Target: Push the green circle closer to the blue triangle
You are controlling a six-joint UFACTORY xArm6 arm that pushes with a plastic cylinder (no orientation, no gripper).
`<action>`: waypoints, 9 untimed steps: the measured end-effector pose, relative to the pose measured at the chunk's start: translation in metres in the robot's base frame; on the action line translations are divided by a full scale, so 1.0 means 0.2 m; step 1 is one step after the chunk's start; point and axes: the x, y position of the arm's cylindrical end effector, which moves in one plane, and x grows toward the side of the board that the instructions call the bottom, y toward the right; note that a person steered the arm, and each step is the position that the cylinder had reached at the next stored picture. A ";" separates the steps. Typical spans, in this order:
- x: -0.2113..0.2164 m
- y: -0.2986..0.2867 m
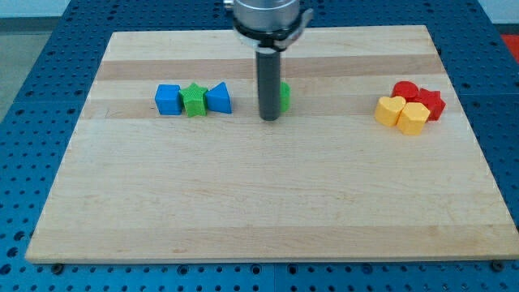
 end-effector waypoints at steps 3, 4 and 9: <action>-0.22 0.30; -0.26 0.26; -0.27 0.13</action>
